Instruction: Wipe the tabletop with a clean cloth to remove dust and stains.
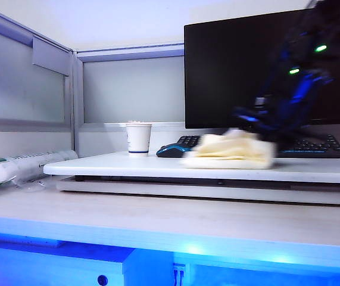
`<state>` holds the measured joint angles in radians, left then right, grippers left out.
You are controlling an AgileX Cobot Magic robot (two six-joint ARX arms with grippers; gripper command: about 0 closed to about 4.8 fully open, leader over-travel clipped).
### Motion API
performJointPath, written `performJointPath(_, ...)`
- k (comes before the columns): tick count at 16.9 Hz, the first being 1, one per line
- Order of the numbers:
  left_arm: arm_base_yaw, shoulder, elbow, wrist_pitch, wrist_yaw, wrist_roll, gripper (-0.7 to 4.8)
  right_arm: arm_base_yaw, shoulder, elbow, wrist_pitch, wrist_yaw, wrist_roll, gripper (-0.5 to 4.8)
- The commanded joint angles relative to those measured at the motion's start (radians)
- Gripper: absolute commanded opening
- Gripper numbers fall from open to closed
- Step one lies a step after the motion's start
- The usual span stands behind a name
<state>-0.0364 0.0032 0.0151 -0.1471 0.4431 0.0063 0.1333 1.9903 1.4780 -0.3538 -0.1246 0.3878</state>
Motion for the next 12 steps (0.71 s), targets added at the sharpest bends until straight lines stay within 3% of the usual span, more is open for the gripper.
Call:
performJointPath(1,0.001,0.000,0.001,-0.024,0.013,-0.003,-0.06,-0.080,-0.039,-0.008,-0.148,0.045,-0.080,-0.06)
performJointPath(7,0.001,0.000,0.001,-0.024,0.003,-0.003,-0.06,-0.235,-0.149,-0.009,-0.245,0.059,-0.162,-0.06)
performJointPath(12,0.001,0.000,0.001,-0.024,0.003,-0.003,-0.06,-0.308,-0.180,-0.009,-0.286,0.054,-0.202,-0.06)
